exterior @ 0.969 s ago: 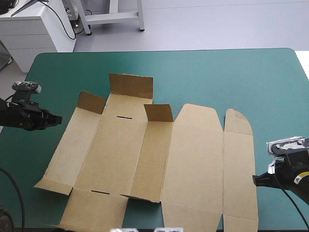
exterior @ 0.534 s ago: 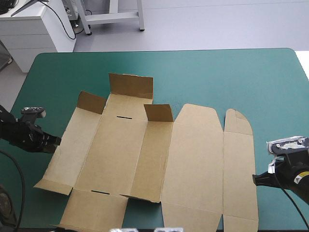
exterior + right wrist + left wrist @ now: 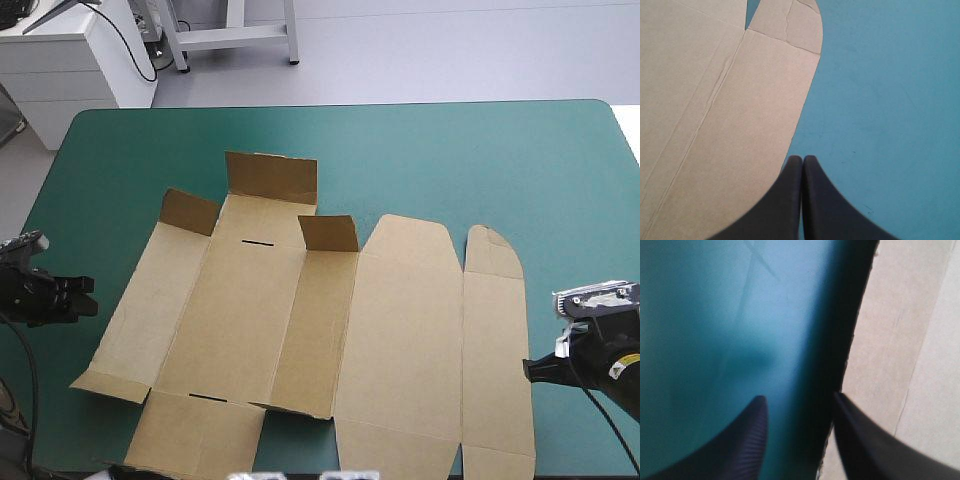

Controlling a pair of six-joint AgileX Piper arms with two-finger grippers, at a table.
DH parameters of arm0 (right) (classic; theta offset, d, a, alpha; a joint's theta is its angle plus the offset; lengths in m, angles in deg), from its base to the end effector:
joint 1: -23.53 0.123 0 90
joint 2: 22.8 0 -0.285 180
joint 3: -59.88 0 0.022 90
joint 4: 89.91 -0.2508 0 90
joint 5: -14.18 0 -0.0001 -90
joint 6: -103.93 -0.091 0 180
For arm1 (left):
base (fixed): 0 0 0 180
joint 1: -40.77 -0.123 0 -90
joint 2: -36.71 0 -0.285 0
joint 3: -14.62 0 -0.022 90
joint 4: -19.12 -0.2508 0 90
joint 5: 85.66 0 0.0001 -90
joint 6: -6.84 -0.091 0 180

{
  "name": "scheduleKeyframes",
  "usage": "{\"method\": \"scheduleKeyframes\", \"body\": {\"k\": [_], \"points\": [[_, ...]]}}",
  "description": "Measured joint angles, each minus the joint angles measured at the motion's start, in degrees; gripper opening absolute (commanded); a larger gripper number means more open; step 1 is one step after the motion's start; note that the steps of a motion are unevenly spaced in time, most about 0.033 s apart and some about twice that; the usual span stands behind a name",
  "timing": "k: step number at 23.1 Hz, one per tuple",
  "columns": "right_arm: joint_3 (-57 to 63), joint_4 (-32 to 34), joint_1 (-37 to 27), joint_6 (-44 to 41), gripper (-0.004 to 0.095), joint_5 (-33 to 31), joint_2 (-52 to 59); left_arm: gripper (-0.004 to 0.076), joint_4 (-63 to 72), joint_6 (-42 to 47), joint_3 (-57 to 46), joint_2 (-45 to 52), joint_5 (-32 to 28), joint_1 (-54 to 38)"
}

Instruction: Fold the box

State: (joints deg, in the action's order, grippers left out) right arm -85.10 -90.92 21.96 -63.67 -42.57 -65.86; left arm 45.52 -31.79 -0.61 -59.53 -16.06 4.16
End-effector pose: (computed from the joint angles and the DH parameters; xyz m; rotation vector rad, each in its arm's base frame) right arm 0.0971 -0.0013 0.3267 -0.2181 2.3450 -0.0972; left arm 0.2425 0.1329 0.2523 -0.1879 2.8437 -0.5090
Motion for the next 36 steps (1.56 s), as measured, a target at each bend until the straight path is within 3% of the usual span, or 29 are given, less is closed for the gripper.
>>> {"method": "scheduleKeyframes", "body": {"k": [1, 12, 23, 26, 27, 28, 33, 36], "points": [[0.0, 0.0, 0.0, 0.0, -0.0021, 0.67, 0.0, 0.0737, -0.07, 0.31, 0.0, -1.75, 0.0, -0.05], [0.0, -0.05, 0.0, 0.0, -0.0021, 1.26, 0.0, 0.0705, 2.32, -2.92, -6.72, -3.5, -1.98, -0.35], [0.0, -0.05, 0.0, -0.02, -0.002, 1.4, 0.0, 0.044, 3.04, -1.29, -7.53, -3.24, -1.36, 12.8], [0.0, -0.11, 0.0, -0.02, -0.0021, 1.41, 0.0, 0.0237, 1.06, 1.33, -7.6, -3.4, -1.56, 14.57], [0.0, -0.11, 0.0, -0.02, -0.0021, 1.41, 0.0, 0.0147, 0.16, 2.54, -7.67, -3.55, -1.71, 14.7], [0.0, -0.11, 0.0, -0.02, -0.0021, 1.46, 0.0, -0.0007, -0.72, 3.7, -7.74, -3.72, -1.82, 14.75], [0.0, -1.68, 0.0, -0.02, -0.0021, 1.9, 0.0, 0.001, 2.72, 5.44, -7.81, -3.51, 1.3, 14.95], [0.0, -2.18, 0.0, -0.02, -0.0021, 2.19, 0.0, 0.0007, 5.38, 1.44, -8.15, -3.8, 1.68, 14.95]]}}
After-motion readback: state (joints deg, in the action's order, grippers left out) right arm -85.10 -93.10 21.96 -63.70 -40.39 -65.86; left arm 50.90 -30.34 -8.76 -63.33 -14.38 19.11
